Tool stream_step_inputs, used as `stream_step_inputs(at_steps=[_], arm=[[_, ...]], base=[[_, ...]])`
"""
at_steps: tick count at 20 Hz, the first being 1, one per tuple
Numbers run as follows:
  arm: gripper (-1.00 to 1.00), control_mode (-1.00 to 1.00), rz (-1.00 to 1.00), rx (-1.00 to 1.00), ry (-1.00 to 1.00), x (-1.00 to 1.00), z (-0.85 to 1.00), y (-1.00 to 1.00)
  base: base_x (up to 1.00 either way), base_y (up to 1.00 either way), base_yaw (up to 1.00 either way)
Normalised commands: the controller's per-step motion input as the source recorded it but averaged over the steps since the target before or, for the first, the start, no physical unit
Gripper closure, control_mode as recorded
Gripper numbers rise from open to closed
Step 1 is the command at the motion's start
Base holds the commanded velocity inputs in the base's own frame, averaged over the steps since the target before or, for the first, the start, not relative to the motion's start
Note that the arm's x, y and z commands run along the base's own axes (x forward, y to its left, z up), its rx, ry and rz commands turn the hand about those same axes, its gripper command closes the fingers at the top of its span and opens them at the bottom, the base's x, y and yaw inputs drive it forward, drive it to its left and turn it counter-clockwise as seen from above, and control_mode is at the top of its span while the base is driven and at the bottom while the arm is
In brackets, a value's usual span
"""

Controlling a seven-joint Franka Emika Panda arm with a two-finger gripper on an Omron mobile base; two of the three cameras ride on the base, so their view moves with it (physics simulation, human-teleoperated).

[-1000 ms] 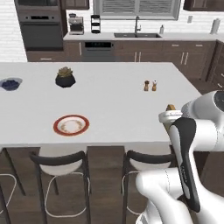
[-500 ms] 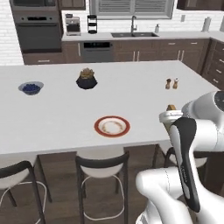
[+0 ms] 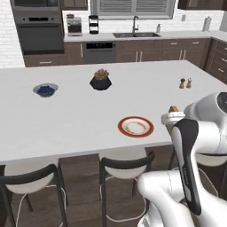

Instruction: Start the toaster. Once the lever pops up, take the bread to the plate on the dining counter.

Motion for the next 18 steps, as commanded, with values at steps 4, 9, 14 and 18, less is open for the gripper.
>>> stream_step_inputs(at_steps=[4, 9, 14, 18], arm=[[1.00, 1.00, 0.00, 0.00, 0.00, 0.00, 0.00, 0.00], [1.00, 1.00, 0.00, 0.00, 0.00, 0.00, 0.00, 0.00], [1.00, 1.00, 0.00, 0.00, 0.00, 0.00, 0.00, 0.00], [1.00, 1.00, 0.00, 0.00, 0.00, 0.00, 0.00, 0.00]], base=[[0.56, 0.35, -0.13], [0.41, 0.19, -0.08], [0.00, 0.00, 0.00], [0.00, 0.00, 0.00]])
